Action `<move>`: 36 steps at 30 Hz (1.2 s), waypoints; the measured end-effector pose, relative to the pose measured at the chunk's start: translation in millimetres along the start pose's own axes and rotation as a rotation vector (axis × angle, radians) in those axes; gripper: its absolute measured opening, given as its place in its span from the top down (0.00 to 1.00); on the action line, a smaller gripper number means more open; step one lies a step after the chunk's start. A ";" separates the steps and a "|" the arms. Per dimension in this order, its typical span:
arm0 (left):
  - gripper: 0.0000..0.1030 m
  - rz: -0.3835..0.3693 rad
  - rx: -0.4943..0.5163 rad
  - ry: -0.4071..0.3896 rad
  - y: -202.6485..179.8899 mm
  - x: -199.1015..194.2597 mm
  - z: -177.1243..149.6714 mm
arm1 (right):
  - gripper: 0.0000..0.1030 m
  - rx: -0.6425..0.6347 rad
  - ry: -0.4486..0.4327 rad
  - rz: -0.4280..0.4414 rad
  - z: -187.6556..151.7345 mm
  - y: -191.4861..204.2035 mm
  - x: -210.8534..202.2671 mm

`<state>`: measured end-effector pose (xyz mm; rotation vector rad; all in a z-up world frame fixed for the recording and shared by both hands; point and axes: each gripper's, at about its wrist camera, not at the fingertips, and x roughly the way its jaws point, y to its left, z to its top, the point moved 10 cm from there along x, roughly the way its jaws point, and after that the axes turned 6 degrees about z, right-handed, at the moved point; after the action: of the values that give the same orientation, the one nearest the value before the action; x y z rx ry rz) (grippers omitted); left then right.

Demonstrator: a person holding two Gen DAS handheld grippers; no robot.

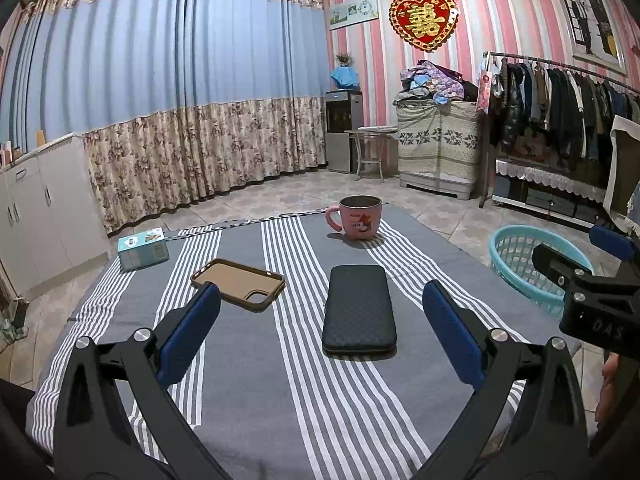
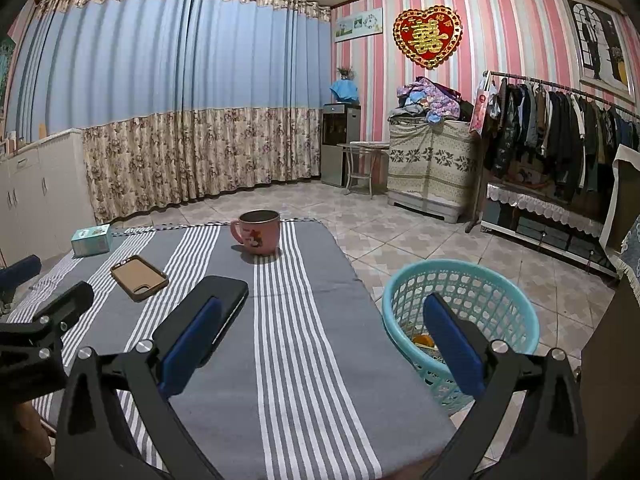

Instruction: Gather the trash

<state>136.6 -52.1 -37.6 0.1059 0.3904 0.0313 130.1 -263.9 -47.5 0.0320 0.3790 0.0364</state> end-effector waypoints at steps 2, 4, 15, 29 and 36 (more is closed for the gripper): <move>0.05 0.002 -0.003 -0.001 0.6 -0.9 -0.4 | 0.04 -0.002 -0.003 -0.001 0.3 -0.4 0.5; 0.05 0.001 -0.002 -0.001 0.8 -0.7 -0.5 | 0.04 -0.001 -0.002 0.000 -0.3 0.1 0.3; 0.05 0.003 -0.007 -0.007 0.9 -1.2 0.5 | 0.04 -0.004 -0.006 -0.003 -0.4 0.1 0.3; 0.05 0.004 -0.012 -0.009 -0.5 -3.6 2.4 | 0.04 -0.005 -0.008 -0.005 -0.6 1.5 2.2; 0.05 0.003 -0.012 -0.010 -0.2 -3.5 2.1 | 0.04 0.000 -0.009 -0.005 -1.1 2.7 1.7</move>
<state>134.1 -52.7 -34.4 0.0945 0.3803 0.0363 131.2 -261.1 -49.0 0.0313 0.3704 0.0316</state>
